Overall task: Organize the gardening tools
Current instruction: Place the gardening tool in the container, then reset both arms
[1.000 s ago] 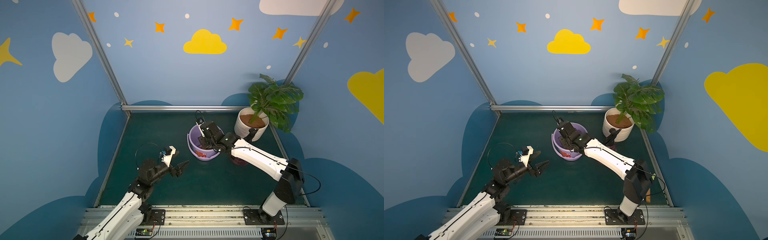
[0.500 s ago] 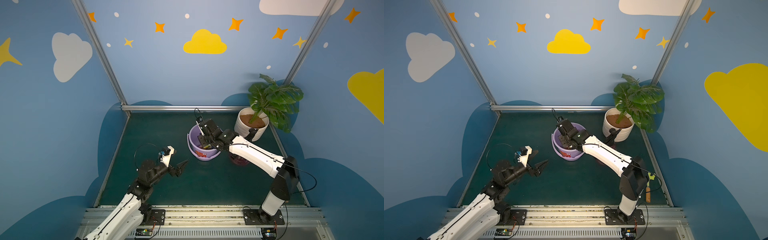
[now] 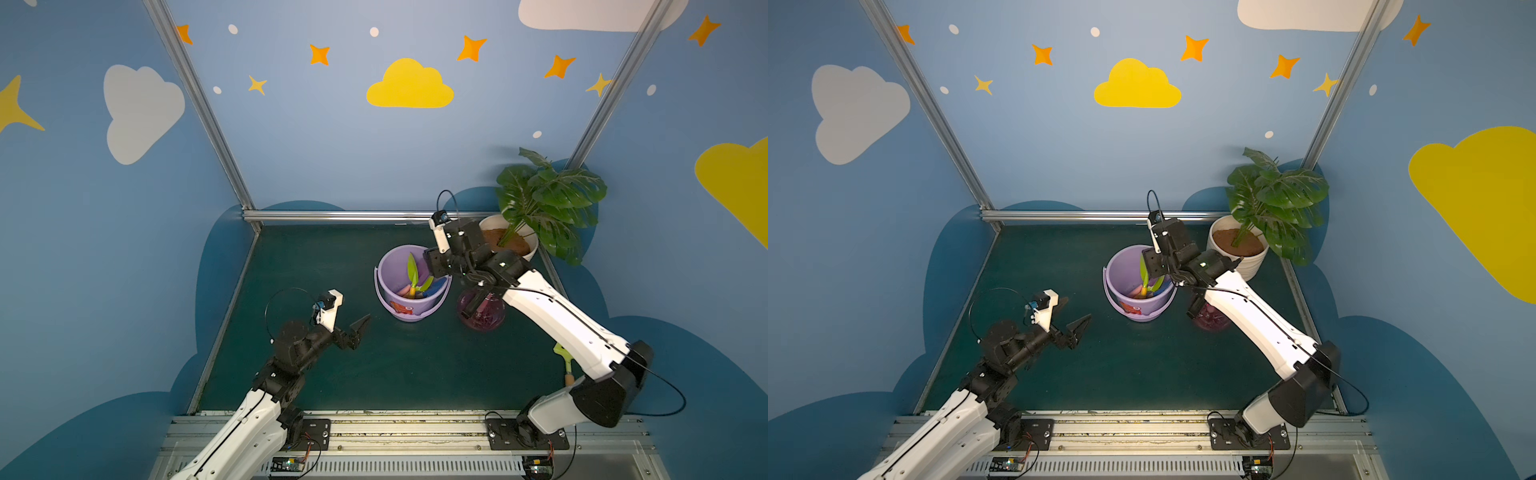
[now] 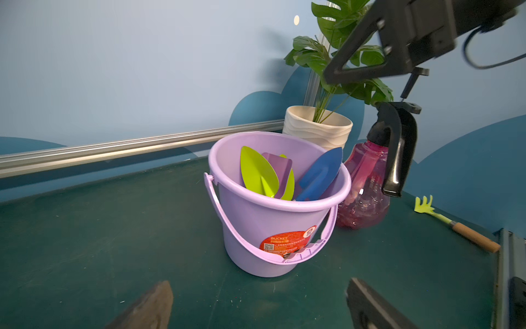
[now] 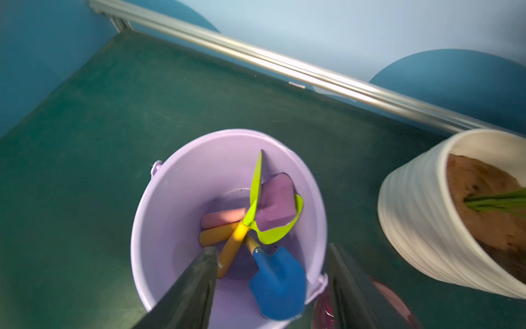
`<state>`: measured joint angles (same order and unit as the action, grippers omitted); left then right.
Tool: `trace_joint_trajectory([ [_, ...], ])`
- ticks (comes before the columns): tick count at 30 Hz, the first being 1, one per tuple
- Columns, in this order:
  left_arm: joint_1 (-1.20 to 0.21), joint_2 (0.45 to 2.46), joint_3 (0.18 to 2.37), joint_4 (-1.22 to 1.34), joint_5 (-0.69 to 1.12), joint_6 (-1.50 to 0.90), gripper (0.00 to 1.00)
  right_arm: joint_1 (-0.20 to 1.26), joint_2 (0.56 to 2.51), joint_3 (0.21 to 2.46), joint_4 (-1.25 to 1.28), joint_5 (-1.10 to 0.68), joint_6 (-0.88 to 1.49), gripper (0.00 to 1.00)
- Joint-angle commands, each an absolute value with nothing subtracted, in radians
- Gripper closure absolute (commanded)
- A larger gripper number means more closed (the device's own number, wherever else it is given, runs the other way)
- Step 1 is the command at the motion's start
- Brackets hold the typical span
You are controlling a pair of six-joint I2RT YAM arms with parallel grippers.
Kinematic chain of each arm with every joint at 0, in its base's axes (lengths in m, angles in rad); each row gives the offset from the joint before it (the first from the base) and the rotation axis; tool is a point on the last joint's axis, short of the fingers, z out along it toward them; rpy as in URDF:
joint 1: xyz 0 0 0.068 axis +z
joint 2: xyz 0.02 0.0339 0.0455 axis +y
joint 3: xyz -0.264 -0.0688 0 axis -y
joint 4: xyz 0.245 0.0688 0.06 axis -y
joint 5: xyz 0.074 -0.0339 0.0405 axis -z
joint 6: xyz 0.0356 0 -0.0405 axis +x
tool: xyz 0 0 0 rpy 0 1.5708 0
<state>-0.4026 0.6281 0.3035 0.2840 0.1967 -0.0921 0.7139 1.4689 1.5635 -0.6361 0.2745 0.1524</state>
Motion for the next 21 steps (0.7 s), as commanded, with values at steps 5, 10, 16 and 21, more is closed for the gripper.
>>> trace_joint_trajectory([
  [5, -0.388, 0.594, 0.293, 0.25, 0.085, -0.034, 0.0, 0.615, 1.256, 1.468, -0.663, 0.293, 0.171, 0.32],
  [10, -0.378, 0.594, 0.29, 0.244, 0.058, -0.017, 0.0, 0.532, 1.126, 1.379, -0.701, 0.351, 0.19, 0.29],
  [16, -0.372, 0.61, 0.279, 0.269, 0.065, -0.017, 0.0, 0.464, 1.011, 1.321, -0.746, 0.358, 0.2, 0.25],
  [21, -0.365, 0.621, 0.279, 0.273, 0.066, -0.013, 0.0, 0.413, 0.975, 1.294, -0.766, 0.364, 0.225, 0.22],
])
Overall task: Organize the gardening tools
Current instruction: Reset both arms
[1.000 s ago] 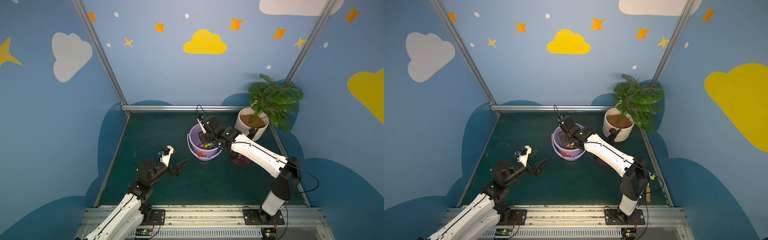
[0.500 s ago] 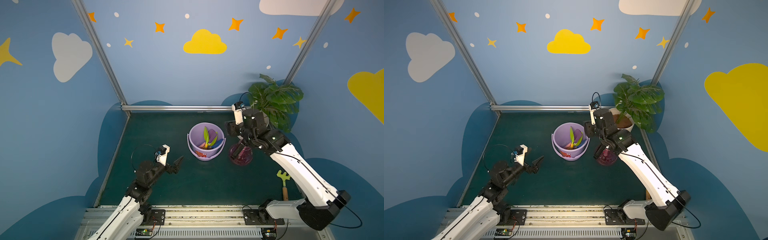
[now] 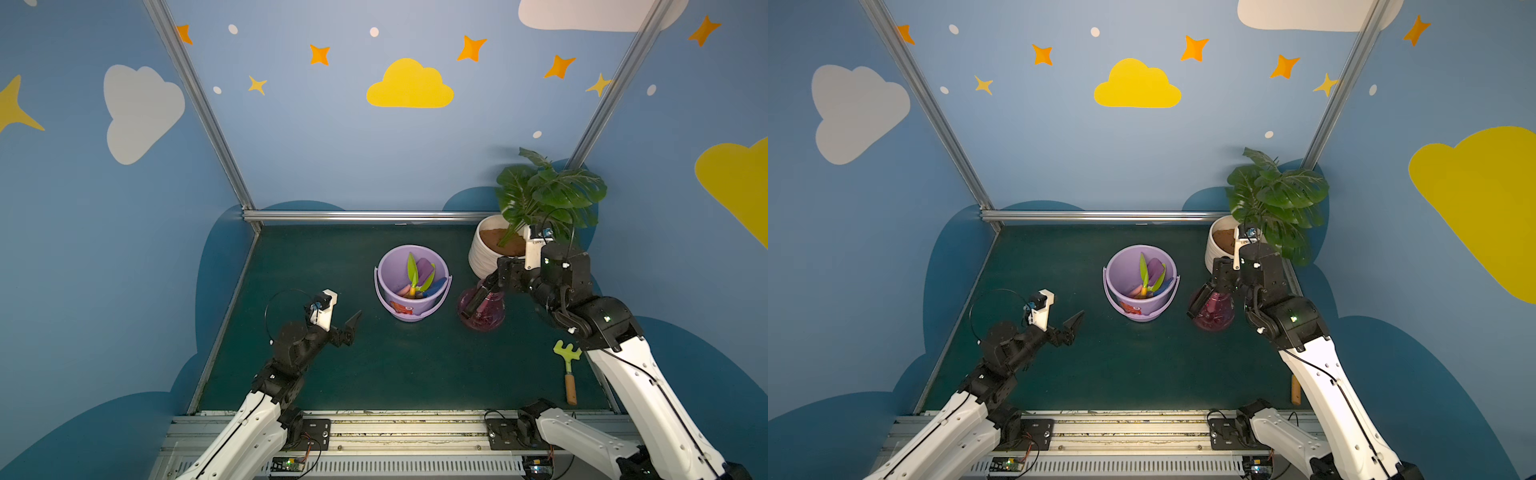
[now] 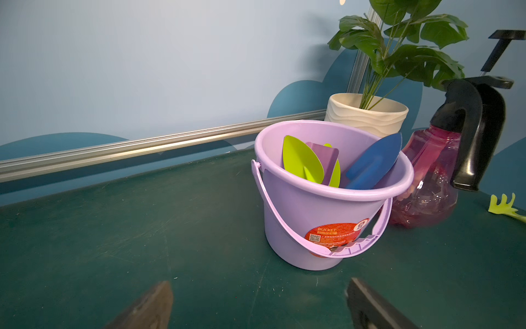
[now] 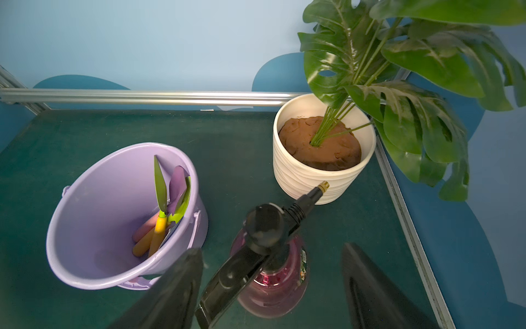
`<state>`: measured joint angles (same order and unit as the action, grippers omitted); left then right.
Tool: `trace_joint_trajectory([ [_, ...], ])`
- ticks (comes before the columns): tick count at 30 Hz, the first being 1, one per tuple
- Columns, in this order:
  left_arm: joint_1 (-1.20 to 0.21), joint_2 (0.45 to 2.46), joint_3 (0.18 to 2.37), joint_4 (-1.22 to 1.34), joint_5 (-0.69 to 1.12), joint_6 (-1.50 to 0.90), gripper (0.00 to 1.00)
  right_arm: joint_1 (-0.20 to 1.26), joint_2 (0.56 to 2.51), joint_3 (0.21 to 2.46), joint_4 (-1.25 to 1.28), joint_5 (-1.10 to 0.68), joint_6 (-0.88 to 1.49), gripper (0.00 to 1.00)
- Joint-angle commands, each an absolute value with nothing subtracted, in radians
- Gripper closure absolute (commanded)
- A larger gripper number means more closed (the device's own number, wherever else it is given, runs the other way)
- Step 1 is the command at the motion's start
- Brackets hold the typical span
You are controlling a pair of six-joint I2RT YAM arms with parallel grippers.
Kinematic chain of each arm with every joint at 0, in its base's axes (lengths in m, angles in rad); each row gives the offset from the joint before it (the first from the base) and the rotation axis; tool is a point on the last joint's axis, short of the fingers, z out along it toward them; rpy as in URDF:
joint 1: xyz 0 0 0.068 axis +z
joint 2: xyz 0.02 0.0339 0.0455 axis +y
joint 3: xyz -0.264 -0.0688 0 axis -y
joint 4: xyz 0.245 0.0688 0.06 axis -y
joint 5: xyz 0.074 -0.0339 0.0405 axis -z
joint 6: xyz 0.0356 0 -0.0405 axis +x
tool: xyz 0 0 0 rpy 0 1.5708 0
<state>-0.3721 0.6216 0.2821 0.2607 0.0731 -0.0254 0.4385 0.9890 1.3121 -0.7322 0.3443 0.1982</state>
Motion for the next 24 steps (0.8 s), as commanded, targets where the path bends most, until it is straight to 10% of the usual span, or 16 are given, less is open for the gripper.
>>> trace_joint_trajectory([
  [1, -0.363, 0.623, 0.28, 0.273, 0.067, -0.011, 0.0, 0.399, 0.971, 1.287, -0.769, 0.366, 0.233, 0.22],
  [24, -0.254, 0.691, 0.29, 0.299, 0.108, 0.071, 0.0, -0.017, 0.953, 0.811, -0.421, 0.1, 0.272, 0.13],
])
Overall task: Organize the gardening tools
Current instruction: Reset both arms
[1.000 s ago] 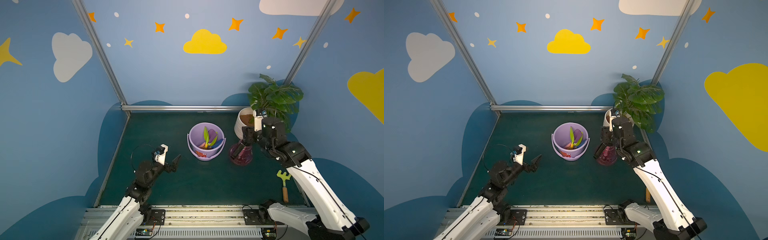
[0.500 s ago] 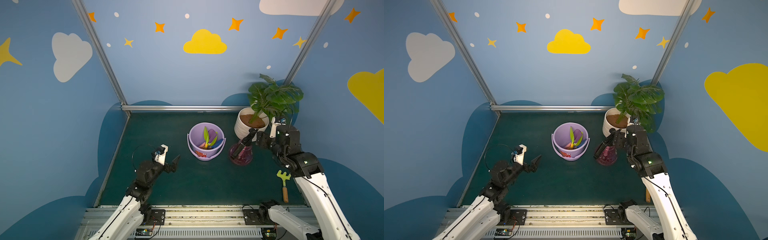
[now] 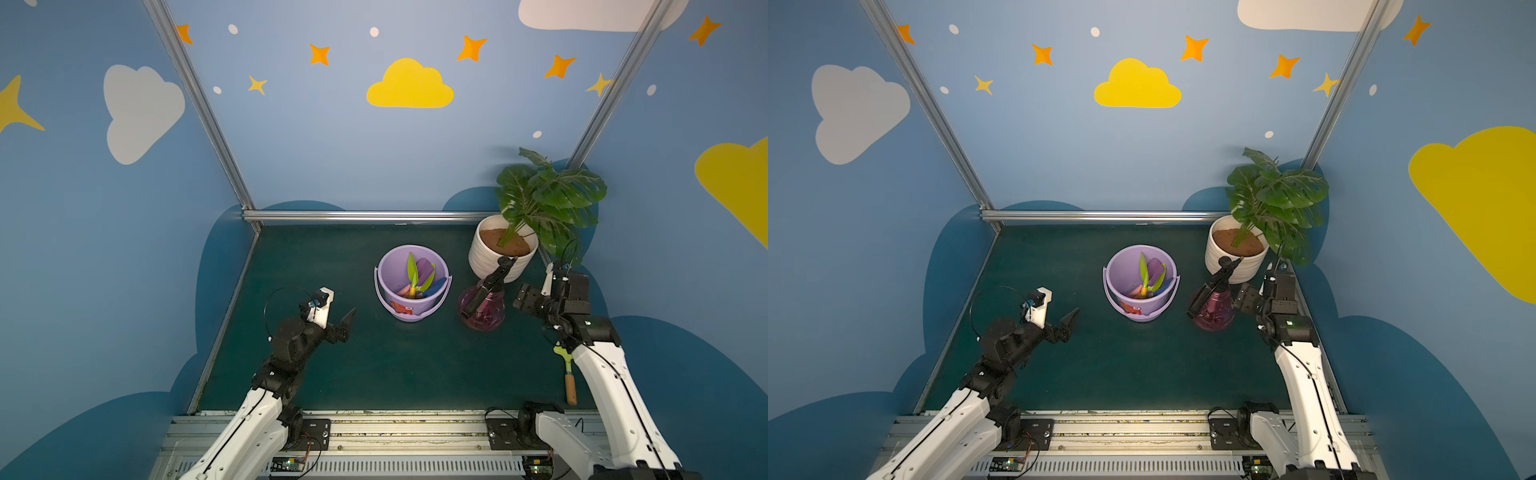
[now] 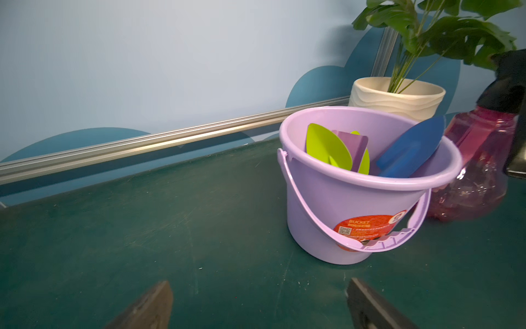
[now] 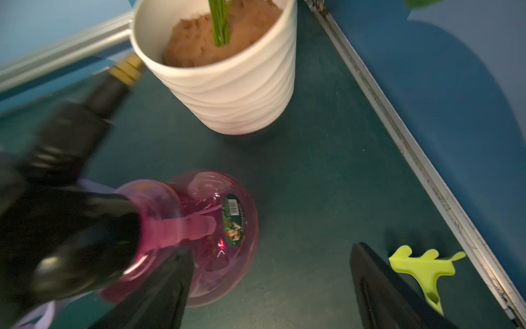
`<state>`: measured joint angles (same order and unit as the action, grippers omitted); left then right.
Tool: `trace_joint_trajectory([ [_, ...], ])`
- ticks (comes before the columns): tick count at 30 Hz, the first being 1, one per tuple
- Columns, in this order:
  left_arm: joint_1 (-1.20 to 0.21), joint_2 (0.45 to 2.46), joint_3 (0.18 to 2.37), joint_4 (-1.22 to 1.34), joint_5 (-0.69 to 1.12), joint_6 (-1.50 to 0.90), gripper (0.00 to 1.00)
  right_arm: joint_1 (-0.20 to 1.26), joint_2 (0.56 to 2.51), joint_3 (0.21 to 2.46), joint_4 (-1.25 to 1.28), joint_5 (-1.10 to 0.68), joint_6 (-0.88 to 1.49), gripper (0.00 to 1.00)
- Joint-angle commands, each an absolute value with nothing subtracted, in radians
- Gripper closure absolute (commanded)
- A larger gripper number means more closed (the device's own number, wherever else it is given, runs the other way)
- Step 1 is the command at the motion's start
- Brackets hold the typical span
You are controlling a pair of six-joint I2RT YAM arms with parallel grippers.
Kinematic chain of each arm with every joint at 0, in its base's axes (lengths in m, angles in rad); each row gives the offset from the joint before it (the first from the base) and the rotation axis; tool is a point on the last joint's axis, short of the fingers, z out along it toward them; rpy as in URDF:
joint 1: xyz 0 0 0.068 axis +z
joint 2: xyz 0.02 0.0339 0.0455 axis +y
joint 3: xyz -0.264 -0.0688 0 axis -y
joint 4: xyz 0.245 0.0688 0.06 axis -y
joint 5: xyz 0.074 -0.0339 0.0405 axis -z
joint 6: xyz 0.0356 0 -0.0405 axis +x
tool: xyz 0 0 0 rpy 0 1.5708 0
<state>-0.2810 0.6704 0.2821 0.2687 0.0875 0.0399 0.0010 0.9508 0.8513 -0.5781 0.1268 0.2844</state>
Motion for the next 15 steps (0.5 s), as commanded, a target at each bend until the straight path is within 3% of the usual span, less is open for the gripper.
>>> trace_joint_trajectory([
  [1, -0.243, 0.707, 0.292, 0.302, 0.11, 0.075, 0.0, -0.023, 0.961, 0.775, -0.377, 0.111, 0.274, 0.13],
  [6, -0.19, 0.805, 0.312, 0.326, 0.109, 0.1, 0.0, -0.031, 1.004, 0.648, -0.162, 0.148, 0.256, 0.03],
  [15, -0.074, 0.999, 0.302, 0.476, 0.065, 0.109, 0.0, -0.03, 1.1, 0.58, 0.061, 0.263, 0.167, 0.02],
])
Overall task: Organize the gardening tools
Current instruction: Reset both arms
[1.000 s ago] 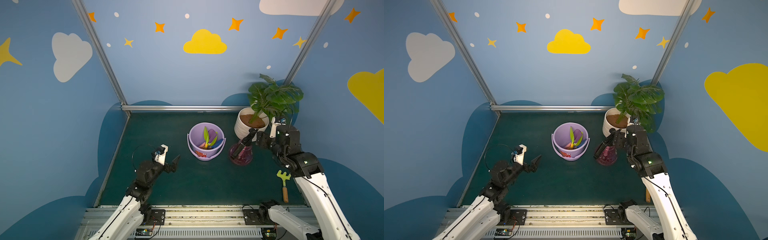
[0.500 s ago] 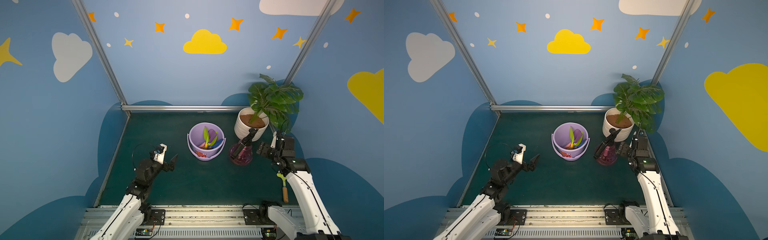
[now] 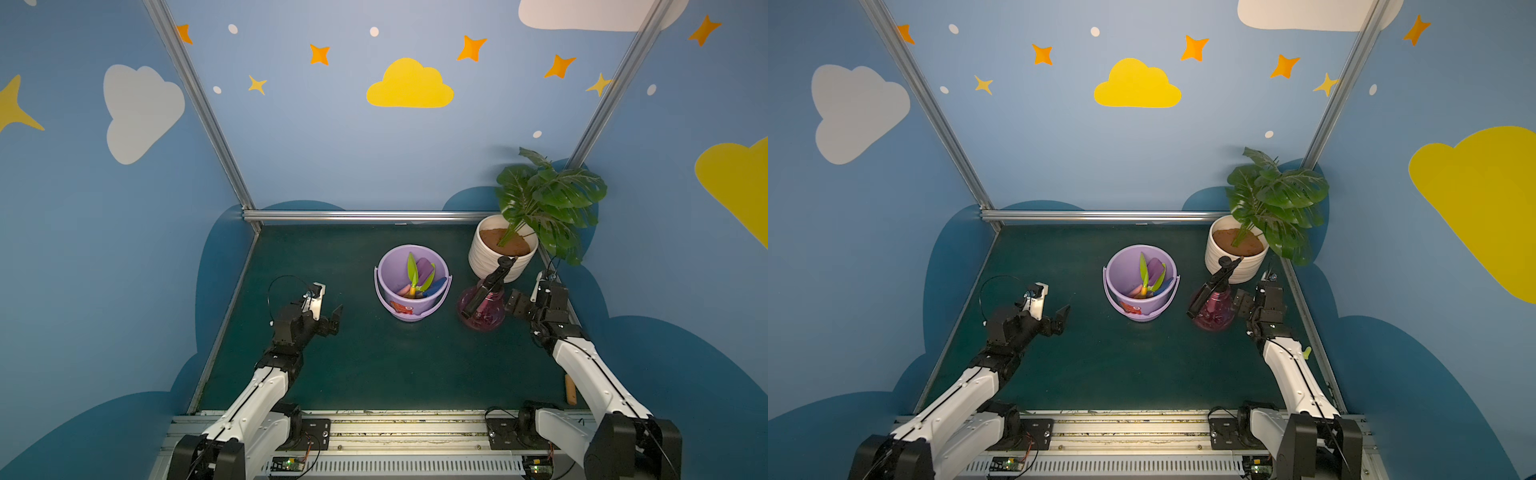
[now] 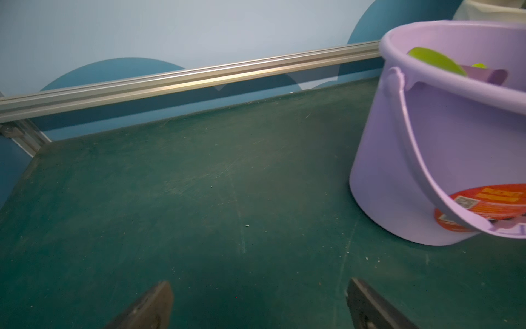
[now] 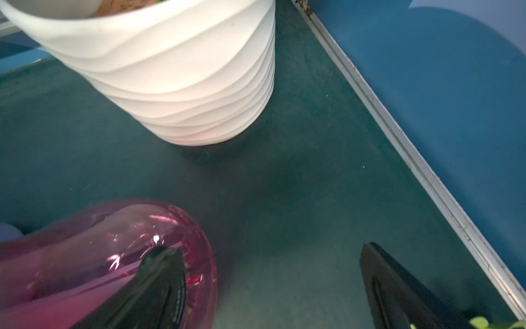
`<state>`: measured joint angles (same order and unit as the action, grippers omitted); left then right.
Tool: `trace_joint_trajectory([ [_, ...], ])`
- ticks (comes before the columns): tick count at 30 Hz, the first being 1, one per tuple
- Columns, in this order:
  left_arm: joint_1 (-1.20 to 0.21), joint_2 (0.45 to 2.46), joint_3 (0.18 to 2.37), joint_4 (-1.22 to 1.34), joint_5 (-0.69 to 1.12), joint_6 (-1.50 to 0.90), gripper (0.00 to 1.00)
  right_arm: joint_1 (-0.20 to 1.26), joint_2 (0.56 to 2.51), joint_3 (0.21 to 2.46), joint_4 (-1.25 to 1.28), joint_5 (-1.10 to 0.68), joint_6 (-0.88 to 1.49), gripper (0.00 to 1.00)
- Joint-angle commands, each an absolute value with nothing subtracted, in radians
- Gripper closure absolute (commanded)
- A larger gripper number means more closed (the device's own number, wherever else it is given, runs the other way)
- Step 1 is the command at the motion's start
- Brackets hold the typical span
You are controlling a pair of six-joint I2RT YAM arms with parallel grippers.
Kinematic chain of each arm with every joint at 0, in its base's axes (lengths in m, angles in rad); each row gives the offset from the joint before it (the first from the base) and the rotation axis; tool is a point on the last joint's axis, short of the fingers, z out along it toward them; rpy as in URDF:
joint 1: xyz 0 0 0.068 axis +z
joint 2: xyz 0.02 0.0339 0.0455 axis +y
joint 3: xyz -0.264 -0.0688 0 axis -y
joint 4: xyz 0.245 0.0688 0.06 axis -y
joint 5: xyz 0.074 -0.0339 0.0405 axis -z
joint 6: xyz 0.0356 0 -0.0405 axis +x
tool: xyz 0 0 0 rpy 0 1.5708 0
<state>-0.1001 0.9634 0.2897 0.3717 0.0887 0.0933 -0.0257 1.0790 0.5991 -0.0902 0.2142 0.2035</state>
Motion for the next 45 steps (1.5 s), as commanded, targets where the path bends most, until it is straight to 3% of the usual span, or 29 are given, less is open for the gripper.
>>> trace_joint_trajectory([
  [1, -0.064, 1.021, 0.296, 0.511, 0.056, 0.115, 0.0, -0.029, 1.116, 0.573, 0.092, 0.263, 0.164, 0.02],
  [19, 0.0, 1.605, 0.229, 1.248, 0.209, 0.071, 0.0, 0.013, 1.349, 0.479, 0.473, 0.181, 0.076, 0.02],
  [23, -0.004, 1.589, 0.204, 1.262, 0.133, 0.055, 0.0, 0.06, 1.407, 0.422, 0.631, 0.189, 0.038, 0.02],
  [29, -0.008, 1.597, 0.203, 1.278, 0.156, 0.068, 0.0, 0.081, 1.459, 0.397, 0.733, 0.206, 0.009, 0.02],
  [45, -0.027, 1.597, 0.209, 1.266, 0.138, 0.085, 0.0, 0.089, 1.463, 0.413, 0.71, 0.233, 0.014, 0.02],
])
